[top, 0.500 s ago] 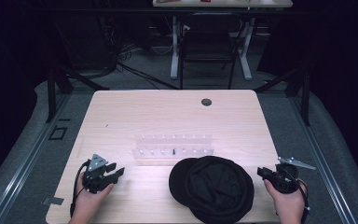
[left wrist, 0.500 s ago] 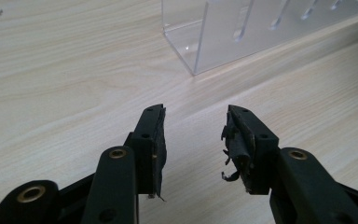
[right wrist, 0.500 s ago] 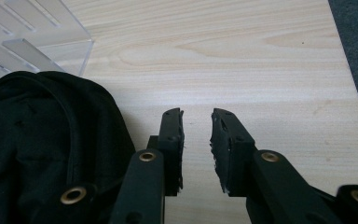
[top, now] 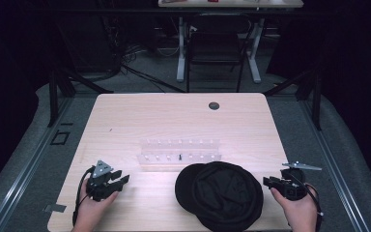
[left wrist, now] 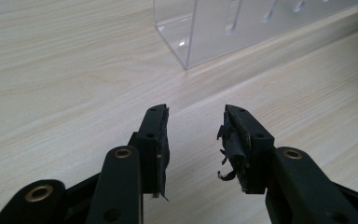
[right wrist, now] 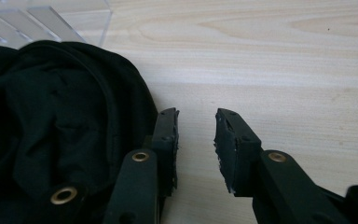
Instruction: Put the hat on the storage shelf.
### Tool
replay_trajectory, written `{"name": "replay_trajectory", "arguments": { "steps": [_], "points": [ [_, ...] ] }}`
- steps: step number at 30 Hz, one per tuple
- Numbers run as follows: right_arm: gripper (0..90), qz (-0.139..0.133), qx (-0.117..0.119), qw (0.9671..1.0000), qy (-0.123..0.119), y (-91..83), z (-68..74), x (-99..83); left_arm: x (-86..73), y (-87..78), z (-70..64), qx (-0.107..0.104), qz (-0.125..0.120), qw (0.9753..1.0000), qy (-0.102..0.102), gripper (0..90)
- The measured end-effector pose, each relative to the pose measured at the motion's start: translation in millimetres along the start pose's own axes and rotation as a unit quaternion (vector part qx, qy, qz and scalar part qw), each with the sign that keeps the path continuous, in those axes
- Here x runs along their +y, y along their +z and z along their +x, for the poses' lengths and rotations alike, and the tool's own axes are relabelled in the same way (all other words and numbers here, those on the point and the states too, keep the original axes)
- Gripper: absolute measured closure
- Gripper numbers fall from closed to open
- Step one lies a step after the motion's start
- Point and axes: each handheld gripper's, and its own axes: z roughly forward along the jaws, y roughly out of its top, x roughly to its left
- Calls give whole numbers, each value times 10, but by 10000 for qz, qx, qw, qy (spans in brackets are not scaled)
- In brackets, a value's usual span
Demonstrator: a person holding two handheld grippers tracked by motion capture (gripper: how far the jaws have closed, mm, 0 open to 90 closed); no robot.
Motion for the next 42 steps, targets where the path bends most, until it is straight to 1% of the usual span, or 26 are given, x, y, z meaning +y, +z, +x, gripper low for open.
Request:
{"name": "replay_trajectory", "arguments": {
  "steps": [1, 2, 6, 8, 9, 10, 11, 12, 13, 14, 15, 16, 17, 21, 23, 25, 27, 28, 31, 33, 34, 35, 36, 40, 41, 42],
  "points": [
    [689, -19, 34, 10000, -5, -14, 6, 3, 1, -17, -10, -2, 8, 10000, 11, 610],
    [689, 45, 83, 9999, 78, -31, 23, 9, 2, -26, -18, 7, -20, 10000, 25, 610],
    [706, 236, 284, 9992, 150, -89, 43, 36, 5, -33, -29, -38, -12, 10000, 25, 611],
    [727, 319, 319, 9989, 127, -117, 45, 45, 6, -12, -33, -45, 21, 10000, 25, 612],
    [732, 438, 320, 9984, 144, -120, 44, 54, 11, 9, -40, -47, 54, 10000, 52, 613],
    [732, 438, 320, 9984, 144, -120, 44, 54, 11, 9, -40, -47, 54, 10000, 52, 614],
    [735, 605, 373, 9974, 112, -107, 36, 58, 12, 18, -44, -39, 33, 10000, 62, 614],
    [737, 663, 418, 9968, 122, -92, 39, 57, 14, 21, -46, -43, 36, 10000, 79, 614],
    [742, 796, 404, 9960, 43, -72, 44, 55, 20, 23, -56, -61, 62, 9999, 85, 617],
    [742, 796, 404, 9960, 43, -72, 44, 55, 20, 23, -56, -61, 62, 9999, 85, 619],
    [746, 928, 449, 9947, 25, -59, 52, 48, 22, 26, -59, -80, 68, 9999, 111, 620],
    [746, 928, 449, 9947, 25, -59, 52, 48, 22, 26, -59, -80, 68, 9999, 111, 620],
    [746, 1029, 542, 9932, 58, -63, 54, 45, 20, 29, -63, -85, 68, 9999, 103, 620],
    [733, 1132, 638, 9913, 201, -61, 68, 36, 21, 26, -72, -87, 55, 9999, 114, 620],
    [733, 1289, 687, 9891, 161, -46, 54, 41, 20, 22, -75, -90, 53, 9999, 118, 620],
    [735, 1322, 677, 9887, 187, -36, 53, 43, 19, 23, -77, -91, 60, 9999, 119, 620],
    [750, 1481, 753, 9858, 237, -4, 46, 57, 19, 26, -79, -90, 78, 9998, 141, 620],
    [750, 1481, 753, 9858, 237, -4, 46, 57, 18, 32, -83, -90, 65, 9998, 142, 620],
    [761, 1636, 747, 9834, 254, 27, 39, 85, 24, 37, -91, -94, 101, 9998, 167, 620],
    [768, 1674, 776, 9821, 380, 58, 42, 102, 23, 43, -95, -102, 103, 9997, 191, 620],
    [768, 1674, 776, 9821, 380, 58, 42, 102, 23, 43, -95, -102, 103, 9997, 191, 620],
    [769, 1765, 802, 9803, 389, 72, 32, 113, 24, 44, -96, -105, 104, 9997, 191, 620],
    [769, 1784, 821, 9797, 405, 81, 29, 114, 24, 44, -97, -104, 104, 9997, 193, 620],
    [771, 1838, 814, 9786, 429, 105, 36, 113, 23, 42, -96, -103, 105, 9997, 199, 620],
    [771, 1934, 833, 9767, 422, 112, 29, 118, 22, 42, -97, -104, 107, 9997, 202, 620],
    [772, 1955, 797, 9765, 424, 120, 27, 119, 23, 42, -98, -101, 109, 9997, 204, 620]
  ]
}}
